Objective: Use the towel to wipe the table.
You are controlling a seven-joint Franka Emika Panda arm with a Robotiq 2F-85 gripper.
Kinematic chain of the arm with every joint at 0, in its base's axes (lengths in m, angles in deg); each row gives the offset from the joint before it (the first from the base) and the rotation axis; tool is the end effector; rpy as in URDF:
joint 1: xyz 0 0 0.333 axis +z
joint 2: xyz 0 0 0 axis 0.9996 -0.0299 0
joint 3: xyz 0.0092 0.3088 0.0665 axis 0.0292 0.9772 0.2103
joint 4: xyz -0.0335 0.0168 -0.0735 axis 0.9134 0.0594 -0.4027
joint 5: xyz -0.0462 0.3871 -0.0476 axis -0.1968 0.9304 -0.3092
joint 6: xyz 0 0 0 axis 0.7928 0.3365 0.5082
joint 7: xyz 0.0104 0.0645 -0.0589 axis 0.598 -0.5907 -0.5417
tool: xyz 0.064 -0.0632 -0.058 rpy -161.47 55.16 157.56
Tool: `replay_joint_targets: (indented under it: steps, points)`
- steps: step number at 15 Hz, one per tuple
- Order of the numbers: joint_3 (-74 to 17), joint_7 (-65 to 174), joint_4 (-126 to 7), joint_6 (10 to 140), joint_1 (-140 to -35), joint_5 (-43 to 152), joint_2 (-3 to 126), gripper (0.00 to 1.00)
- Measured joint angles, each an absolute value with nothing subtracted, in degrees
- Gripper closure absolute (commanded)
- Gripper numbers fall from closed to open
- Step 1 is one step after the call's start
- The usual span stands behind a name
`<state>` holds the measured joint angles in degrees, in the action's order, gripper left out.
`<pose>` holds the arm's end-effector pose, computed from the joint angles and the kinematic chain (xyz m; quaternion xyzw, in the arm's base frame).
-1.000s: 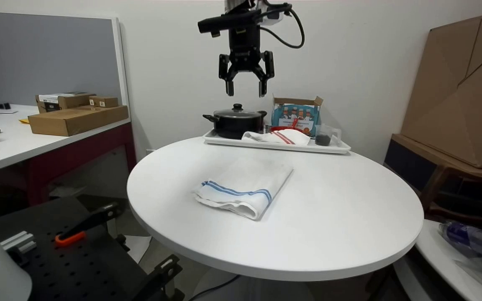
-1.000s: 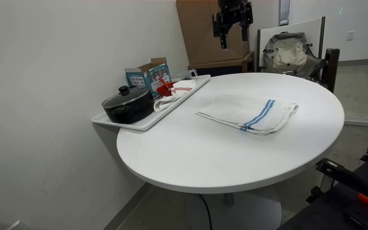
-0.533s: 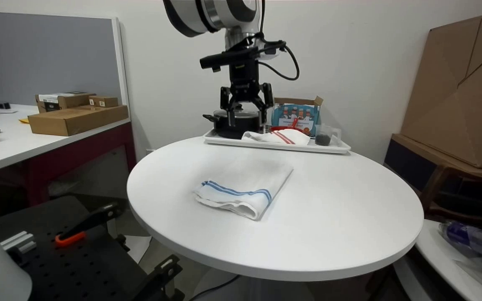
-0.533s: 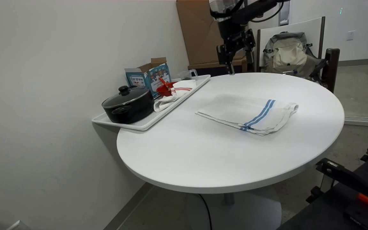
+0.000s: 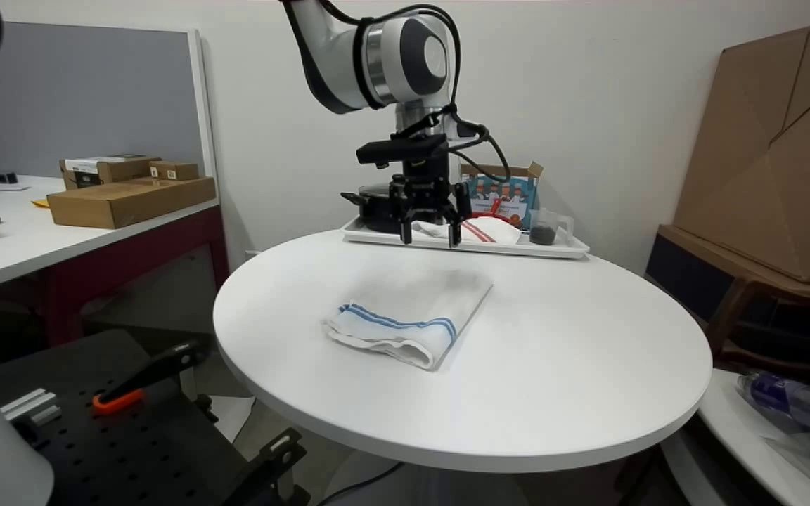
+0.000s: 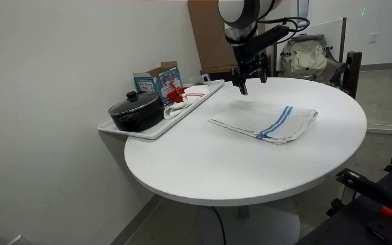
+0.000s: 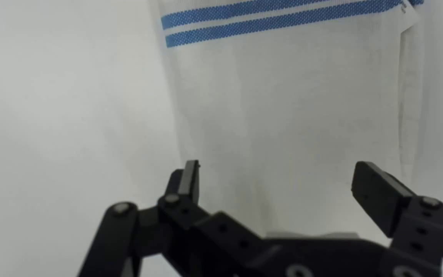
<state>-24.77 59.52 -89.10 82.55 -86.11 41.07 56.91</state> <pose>0.5732 0.0187 0.2333 0.9953 0.0427 0.0042 0.0870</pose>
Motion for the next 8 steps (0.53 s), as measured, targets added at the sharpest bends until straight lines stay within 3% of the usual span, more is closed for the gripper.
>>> replay_joint_targets:
  steps: [8]
  points:
    - [-26.01,59.64,-81.76,84.72,-85.98,42.93,46.86,0.00]
